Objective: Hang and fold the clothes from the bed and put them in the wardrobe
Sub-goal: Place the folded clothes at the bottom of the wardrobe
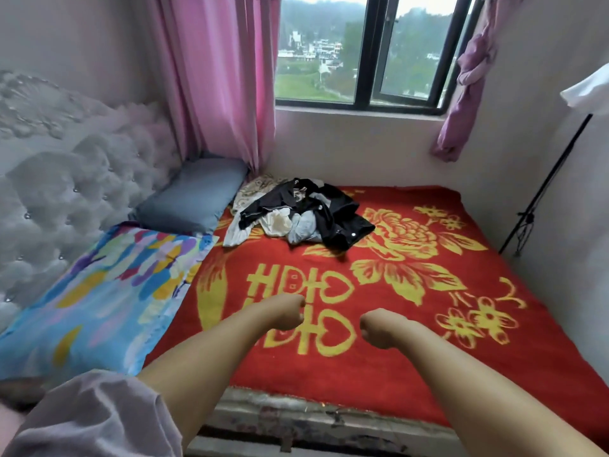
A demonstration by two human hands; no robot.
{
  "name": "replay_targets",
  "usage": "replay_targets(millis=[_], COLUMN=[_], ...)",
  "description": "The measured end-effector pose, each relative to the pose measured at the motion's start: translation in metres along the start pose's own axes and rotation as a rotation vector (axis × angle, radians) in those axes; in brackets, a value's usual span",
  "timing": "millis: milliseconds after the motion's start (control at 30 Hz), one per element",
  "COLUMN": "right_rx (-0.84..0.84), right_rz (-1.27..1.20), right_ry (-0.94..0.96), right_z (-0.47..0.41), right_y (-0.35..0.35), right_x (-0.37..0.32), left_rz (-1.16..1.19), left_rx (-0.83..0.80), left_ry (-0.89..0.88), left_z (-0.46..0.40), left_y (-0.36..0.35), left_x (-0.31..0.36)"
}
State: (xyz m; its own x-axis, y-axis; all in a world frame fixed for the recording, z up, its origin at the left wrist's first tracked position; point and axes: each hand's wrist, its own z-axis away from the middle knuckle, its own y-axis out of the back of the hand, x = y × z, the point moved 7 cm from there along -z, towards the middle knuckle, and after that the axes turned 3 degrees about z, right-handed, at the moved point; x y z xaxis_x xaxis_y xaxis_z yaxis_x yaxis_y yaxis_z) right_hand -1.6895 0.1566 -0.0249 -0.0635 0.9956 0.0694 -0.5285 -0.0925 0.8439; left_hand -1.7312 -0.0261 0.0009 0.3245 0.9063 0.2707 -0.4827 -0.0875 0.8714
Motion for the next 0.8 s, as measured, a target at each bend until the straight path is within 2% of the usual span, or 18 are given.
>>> replay_targets(millis=[200, 400, 533, 667, 800], right_rx=[0.038, -0.042, -0.12, -0.159, -0.112], right_rz=[-0.113, -0.151, -0.15, -0.196, -0.279], right_ry=[-0.035, -0.067, -0.046, -0.001, 0.017], right_z=[-0.076, -0.152, -0.219, -0.294, -0.384], right_y=[0.022, -0.007, -0.016, -0.018, -0.034], right_x=[0.027, 0.087, 0.122, 0.13, 0.116], left_rz=[-0.008, 0.068, 0.148, 0.222, 0.262], left_rx=[-0.064, -0.18, -0.233, -0.235, -0.236], left_ry=[0.005, -0.01, 0.057, 0.133, 0.165], left_z=[-0.099, -0.196, -0.251, -0.307, -0.37], left_y=[0.03, -0.003, -0.02, -0.031, -0.063], left_x=[-0.021, 0.0, -0.003, -0.028, -0.06])
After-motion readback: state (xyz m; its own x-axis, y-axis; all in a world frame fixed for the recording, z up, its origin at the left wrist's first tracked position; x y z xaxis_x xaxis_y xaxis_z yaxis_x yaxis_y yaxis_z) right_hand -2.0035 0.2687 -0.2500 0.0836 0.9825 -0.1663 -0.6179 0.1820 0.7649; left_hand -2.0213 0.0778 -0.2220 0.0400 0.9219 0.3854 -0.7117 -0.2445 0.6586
